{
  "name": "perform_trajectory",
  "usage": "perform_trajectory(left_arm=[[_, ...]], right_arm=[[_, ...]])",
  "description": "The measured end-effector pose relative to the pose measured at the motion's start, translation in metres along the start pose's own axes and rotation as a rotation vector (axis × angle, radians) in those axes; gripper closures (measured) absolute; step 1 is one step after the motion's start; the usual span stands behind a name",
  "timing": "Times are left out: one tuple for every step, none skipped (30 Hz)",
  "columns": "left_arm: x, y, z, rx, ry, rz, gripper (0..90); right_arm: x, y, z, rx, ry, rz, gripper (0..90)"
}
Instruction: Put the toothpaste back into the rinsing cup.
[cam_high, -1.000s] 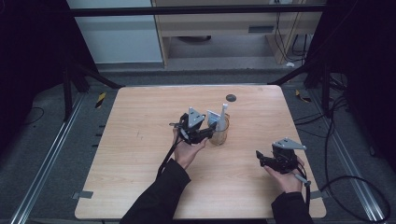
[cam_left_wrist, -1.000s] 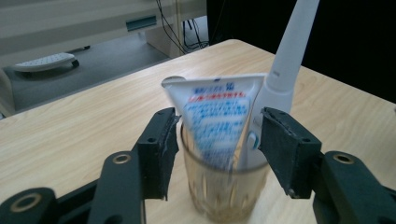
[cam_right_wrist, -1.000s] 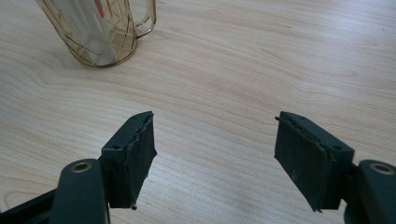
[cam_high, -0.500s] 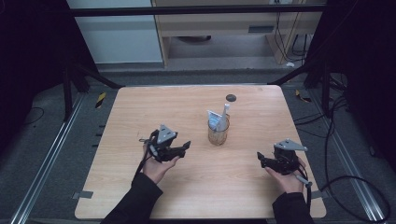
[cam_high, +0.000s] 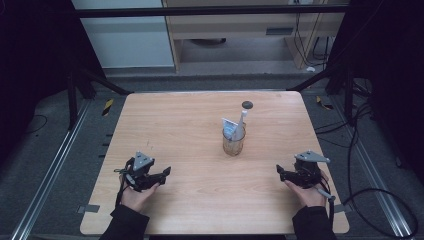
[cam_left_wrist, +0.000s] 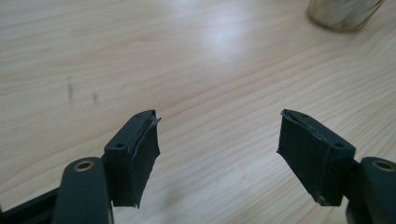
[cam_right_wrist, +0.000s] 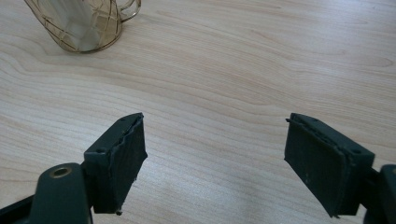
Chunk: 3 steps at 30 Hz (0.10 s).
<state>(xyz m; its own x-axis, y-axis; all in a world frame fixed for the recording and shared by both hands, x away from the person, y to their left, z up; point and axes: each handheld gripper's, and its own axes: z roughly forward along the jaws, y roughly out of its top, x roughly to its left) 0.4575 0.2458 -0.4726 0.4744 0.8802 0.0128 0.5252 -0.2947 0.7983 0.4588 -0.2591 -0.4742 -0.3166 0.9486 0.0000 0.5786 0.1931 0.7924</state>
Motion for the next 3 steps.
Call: perform_trajectory(left_arm=[[0.0028, -0.0028, -0.0009, 0.011, 0.001, -0.008, 27.6], [0.0028, -0.0028, -0.0009, 0.011, 0.001, -0.008, 27.6], [0.0053, -0.0049, -0.0019, 0.016, 0.009, -0.017, 27.6]], right_arm=[[0.0, 0.0002, -0.0004, -0.001, 0.003, 0.003, 19.9], [0.0, 0.0002, -0.0004, -0.001, 0.003, 0.003, 19.9], [0.0003, 0.0003, 0.0001, 0.0, 0.005, 0.002, 19.6]])
